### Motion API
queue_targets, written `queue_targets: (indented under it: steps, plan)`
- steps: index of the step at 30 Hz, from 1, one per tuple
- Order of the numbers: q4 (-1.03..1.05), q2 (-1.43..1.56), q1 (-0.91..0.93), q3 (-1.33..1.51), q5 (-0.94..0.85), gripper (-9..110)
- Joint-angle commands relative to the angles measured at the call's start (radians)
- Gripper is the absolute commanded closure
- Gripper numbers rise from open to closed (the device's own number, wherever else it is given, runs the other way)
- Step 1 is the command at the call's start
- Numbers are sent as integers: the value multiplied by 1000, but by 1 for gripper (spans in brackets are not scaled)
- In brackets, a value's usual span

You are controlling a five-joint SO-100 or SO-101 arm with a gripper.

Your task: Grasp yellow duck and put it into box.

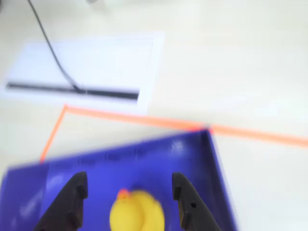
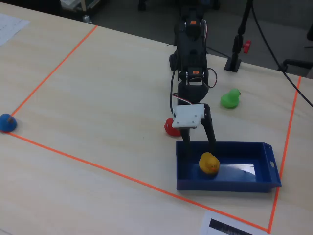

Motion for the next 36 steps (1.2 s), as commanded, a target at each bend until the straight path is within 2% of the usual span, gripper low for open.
queue_targets:
  steps: [1,2,5,12,17,27,30,36]
  plan:
    - [-95,198,101,-17,49,96]
    - [-54,241,137,-14,63,101]
    - [83,407,245,101,66,101]
    - [279,977,443,874,5,101]
    - [505,1322,459,1279,-63,101]
    - [726,1638,382,1623,-172,101]
    - [845,1713,356,1640,-169,101]
    - [914,1750,331,1660,-172,101]
